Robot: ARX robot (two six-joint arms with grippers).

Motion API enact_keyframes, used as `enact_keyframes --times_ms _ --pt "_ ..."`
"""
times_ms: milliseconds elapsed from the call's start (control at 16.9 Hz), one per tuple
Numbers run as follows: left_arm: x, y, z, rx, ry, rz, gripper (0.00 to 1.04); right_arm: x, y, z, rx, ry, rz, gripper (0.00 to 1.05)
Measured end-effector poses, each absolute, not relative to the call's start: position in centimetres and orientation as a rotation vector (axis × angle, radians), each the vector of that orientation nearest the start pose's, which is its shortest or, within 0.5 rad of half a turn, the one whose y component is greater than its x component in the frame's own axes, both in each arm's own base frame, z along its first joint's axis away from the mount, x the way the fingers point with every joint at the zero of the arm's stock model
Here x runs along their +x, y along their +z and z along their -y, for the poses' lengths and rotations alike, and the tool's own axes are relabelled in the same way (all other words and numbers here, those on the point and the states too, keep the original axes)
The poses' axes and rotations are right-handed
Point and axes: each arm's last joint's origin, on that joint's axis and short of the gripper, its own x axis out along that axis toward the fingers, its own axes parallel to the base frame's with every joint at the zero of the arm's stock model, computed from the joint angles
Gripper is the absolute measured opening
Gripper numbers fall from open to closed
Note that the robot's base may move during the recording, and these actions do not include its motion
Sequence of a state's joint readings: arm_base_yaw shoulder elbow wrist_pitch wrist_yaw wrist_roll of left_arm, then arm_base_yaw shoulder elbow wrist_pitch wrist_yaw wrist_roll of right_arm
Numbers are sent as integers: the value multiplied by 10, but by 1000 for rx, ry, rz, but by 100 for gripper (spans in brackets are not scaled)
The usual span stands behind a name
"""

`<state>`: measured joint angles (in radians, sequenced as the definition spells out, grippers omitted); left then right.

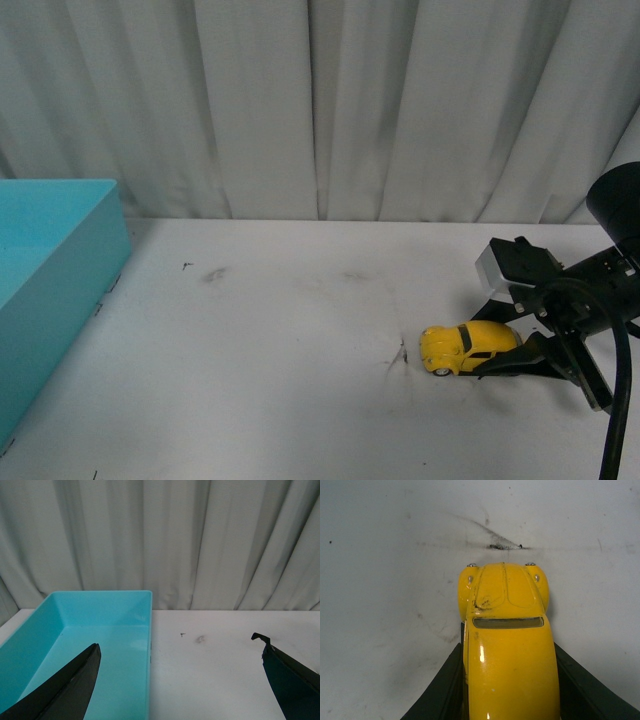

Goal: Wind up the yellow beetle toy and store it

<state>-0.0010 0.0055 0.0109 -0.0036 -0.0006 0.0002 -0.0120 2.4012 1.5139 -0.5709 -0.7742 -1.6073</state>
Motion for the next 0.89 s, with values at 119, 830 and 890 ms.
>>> enact_keyframes --times_ms 119,830,890 --pt "97 166 0 0 0 2 98 423 40 -4 -718 1430 -505 42" --pt "97 166 0 0 -1 2 98 390 27 71 -541 1360 -548 42" --pt "97 166 0 0 0 2 98 386 27 77 -524 1353 -560 42"
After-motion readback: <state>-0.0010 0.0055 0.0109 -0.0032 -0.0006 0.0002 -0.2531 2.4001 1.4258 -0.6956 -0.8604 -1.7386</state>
